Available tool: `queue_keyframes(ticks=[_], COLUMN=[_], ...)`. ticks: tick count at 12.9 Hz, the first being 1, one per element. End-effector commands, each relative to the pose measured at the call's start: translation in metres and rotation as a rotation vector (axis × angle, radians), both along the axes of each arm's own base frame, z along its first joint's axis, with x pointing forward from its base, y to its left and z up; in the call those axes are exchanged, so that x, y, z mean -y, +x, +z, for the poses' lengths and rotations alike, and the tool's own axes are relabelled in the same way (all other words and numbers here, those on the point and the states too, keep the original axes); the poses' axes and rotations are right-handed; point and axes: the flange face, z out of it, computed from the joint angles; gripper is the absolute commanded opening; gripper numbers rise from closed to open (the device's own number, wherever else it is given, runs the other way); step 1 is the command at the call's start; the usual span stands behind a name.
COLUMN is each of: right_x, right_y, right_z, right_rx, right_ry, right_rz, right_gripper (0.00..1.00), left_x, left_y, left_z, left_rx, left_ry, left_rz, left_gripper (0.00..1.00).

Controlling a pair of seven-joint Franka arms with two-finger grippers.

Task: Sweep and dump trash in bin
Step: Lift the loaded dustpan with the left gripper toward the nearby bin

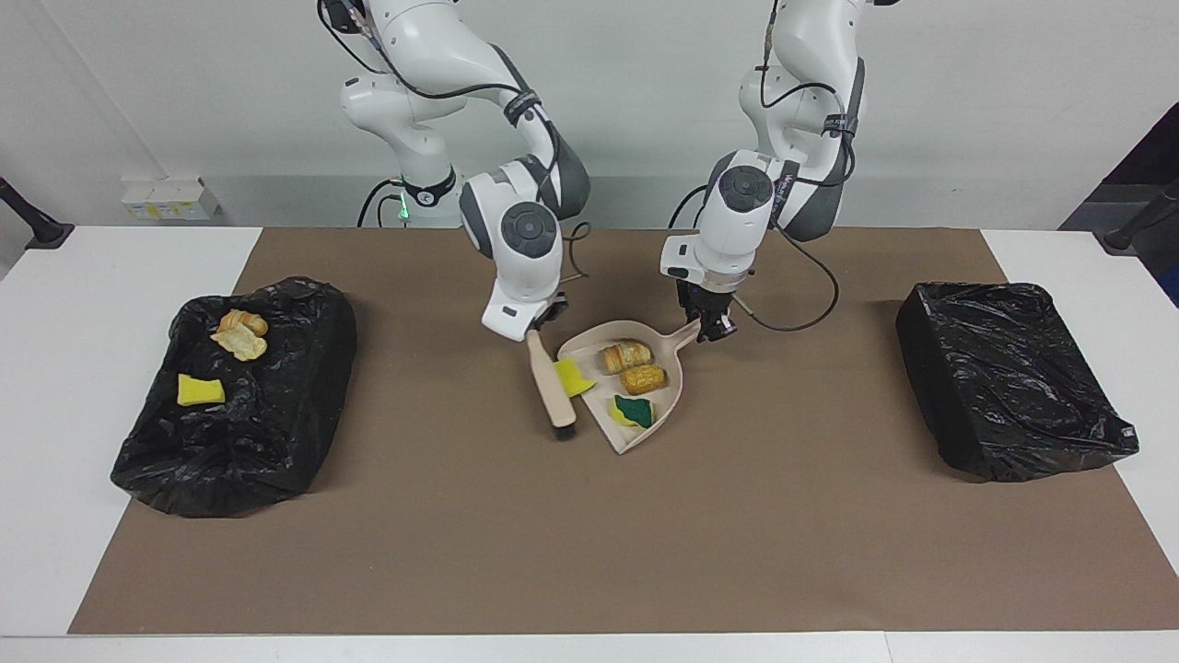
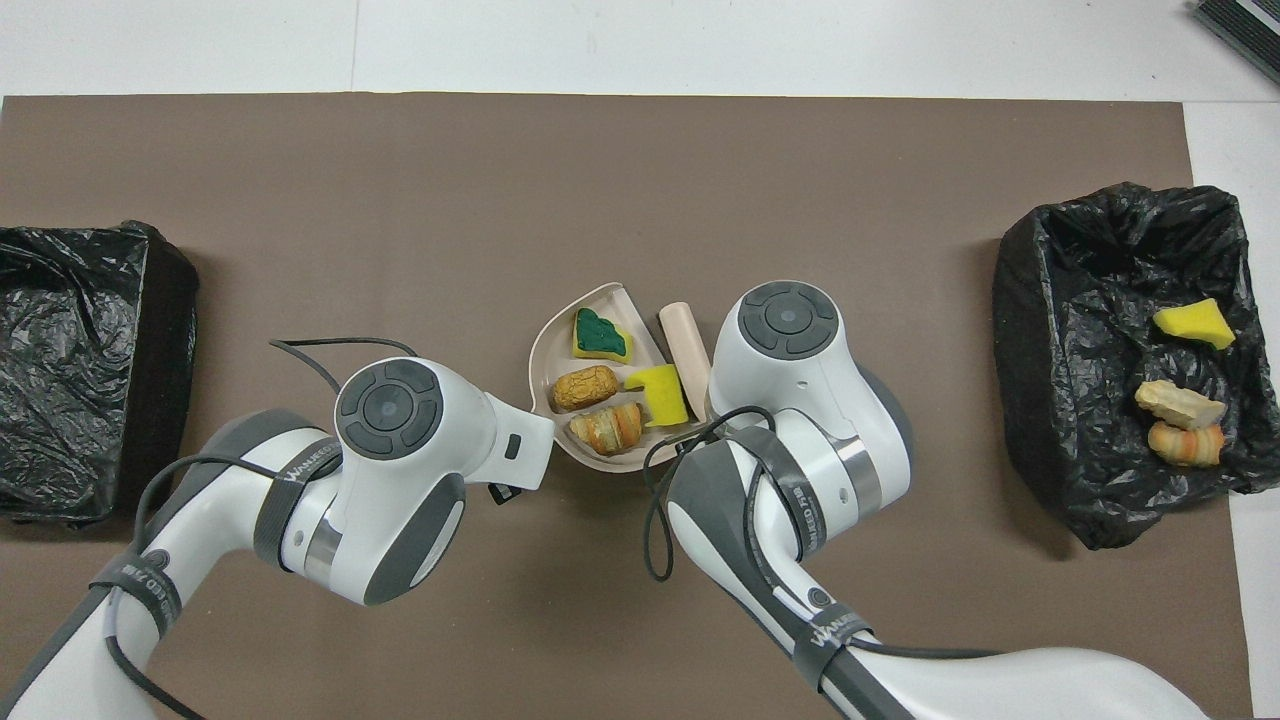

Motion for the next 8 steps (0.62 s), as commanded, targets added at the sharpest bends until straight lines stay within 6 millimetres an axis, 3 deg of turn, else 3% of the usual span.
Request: queue_keyframes(ticks=[1, 5, 8], right_x=[-0.019, 0.010, 0.046], right_y=[0.002, 0.007, 0.013], right_z=[0.015, 0.025, 0.047], right_rx=[0.001, -0.027, -0.012], right_ry=[0.095, 0.058, 0.007], right_rz=[-0.049, -0.071, -0.088], right_gripper=[0.00, 0.00, 0.00], left_x=[-0.001, -0.005, -0.003], left_y=[-0.005, 0.001, 0.007], left_z=[-0.003, 0.000, 0.003], left_rx=[0.003, -0.003, -0.003], left_ry=[-0.011, -0.006, -0.025], left_rz=[0.034, 0.189, 0.344], left_gripper=[0.00, 0.00, 0.00])
